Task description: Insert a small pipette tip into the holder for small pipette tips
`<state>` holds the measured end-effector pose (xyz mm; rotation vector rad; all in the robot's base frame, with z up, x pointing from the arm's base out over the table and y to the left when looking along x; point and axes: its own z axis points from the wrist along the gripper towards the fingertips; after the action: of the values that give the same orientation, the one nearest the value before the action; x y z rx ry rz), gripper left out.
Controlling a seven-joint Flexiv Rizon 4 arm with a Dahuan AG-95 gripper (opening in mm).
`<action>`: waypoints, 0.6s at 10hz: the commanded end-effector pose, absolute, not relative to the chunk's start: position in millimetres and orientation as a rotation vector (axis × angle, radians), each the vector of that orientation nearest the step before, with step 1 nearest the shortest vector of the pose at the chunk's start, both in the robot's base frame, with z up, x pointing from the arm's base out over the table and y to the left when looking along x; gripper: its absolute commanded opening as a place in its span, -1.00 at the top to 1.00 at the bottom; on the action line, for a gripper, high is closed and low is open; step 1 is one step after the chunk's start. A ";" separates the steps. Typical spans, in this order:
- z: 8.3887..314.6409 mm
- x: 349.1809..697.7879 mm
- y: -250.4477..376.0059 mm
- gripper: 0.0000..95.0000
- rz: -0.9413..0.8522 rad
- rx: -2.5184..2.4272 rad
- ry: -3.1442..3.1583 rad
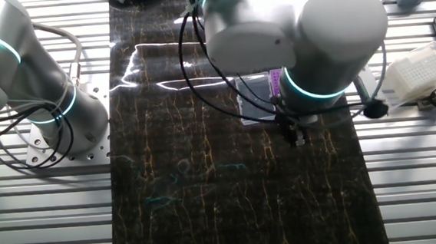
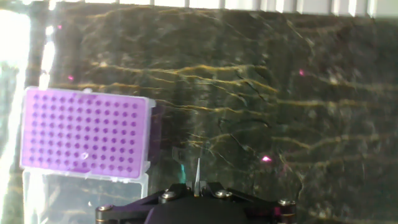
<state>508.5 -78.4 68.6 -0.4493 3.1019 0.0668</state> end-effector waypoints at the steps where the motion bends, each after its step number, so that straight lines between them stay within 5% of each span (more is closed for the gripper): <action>1: 80.4 513.0 -68.9 1.00 0.054 -0.605 3.064; 6: 103.4 525.5 -50.8 1.00 -0.051 -0.879 3.015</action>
<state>520.7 -54.1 100.1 -0.7984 3.0299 -0.0270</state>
